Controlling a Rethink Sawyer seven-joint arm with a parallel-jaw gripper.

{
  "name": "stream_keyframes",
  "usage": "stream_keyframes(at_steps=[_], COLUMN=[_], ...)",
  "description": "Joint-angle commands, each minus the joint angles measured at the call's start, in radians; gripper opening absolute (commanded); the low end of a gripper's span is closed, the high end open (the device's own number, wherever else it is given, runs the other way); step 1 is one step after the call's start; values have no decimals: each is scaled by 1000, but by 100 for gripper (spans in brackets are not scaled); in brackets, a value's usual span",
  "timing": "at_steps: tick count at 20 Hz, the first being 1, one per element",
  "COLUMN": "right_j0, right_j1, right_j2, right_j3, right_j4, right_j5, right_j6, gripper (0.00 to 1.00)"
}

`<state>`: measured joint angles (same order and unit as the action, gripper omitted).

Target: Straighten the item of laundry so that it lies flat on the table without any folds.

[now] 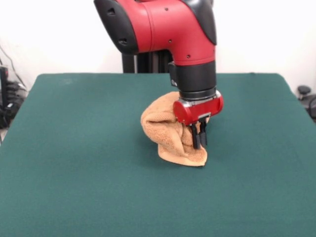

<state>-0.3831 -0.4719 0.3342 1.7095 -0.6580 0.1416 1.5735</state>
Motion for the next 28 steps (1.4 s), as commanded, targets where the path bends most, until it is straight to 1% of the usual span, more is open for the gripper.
stream_keyframes(at_steps=[1,5,7,9,10,13,14,18,20,24,28], right_j0=[27,26,14,-16,-46,-99,-123,-193,-206,-213,-223], right_j1=[70,70,51,10,-17,-70,-94,-141,-157,-188,-234], right_j2=[-5,-3,16,55,95,172,206,312,333,342,357], right_j3=[-24,-22,-6,33,65,115,134,180,188,199,220], right_j4=[-8,-10,-17,-6,3,25,30,42,47,58,98], right_j5=[154,151,108,105,88,37,0,-77,-105,-164,-167], right_j6=[12,11,17,9,9,38,58,105,129,169,195], gripper=[0,0,0,0,0,0,0,0,0,0,0])
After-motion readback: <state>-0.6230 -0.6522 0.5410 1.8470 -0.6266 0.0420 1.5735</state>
